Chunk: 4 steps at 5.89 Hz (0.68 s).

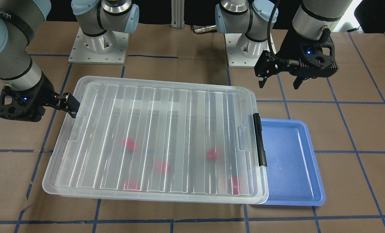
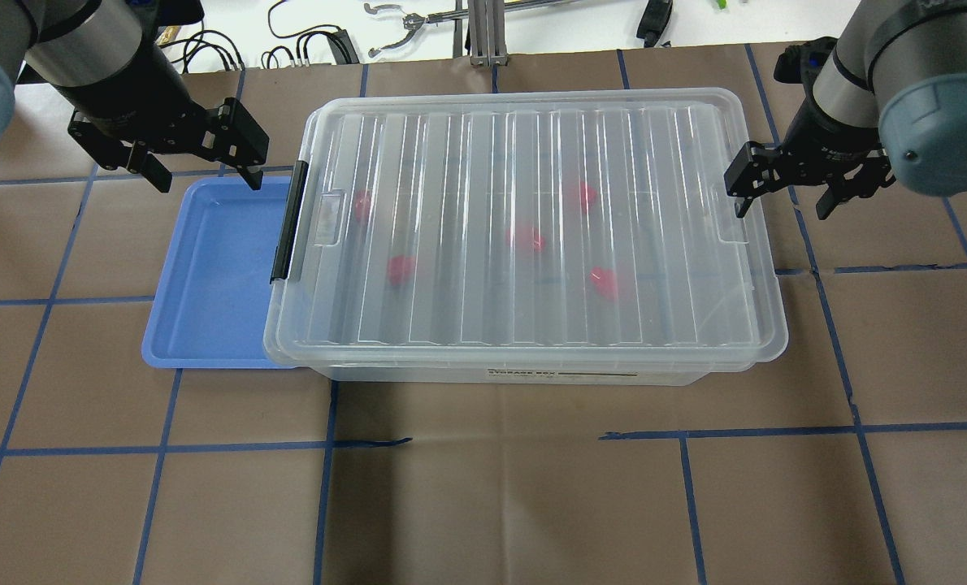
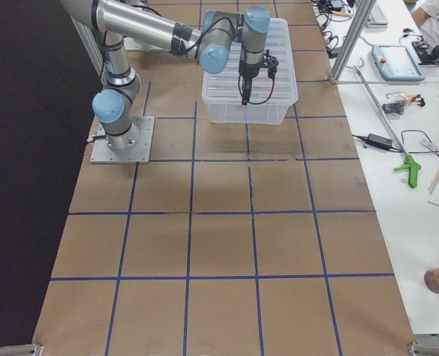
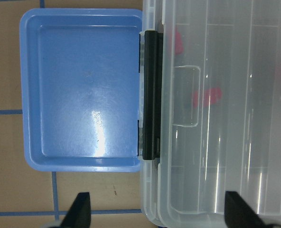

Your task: Place red block in blue tray from box

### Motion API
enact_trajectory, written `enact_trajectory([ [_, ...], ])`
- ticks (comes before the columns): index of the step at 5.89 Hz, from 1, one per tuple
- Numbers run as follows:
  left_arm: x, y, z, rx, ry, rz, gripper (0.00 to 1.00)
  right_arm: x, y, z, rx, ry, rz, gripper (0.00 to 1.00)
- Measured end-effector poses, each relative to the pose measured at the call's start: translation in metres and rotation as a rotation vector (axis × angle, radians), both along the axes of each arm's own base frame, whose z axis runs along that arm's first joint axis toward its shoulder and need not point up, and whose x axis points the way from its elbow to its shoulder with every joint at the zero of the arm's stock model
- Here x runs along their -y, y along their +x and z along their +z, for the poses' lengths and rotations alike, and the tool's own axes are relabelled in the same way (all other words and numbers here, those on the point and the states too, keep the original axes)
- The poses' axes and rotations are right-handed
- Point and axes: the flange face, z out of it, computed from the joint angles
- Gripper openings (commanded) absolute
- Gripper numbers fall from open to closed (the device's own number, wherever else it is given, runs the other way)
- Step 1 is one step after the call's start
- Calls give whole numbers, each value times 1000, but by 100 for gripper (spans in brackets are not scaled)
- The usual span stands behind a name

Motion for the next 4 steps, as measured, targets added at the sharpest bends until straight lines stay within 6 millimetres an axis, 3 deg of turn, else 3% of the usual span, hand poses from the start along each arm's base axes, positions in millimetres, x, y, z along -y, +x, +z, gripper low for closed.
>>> enact_trajectory([
  [4,0,-1,-1,0,1,0,98,-4,-8,-24,-2,5,53,100],
])
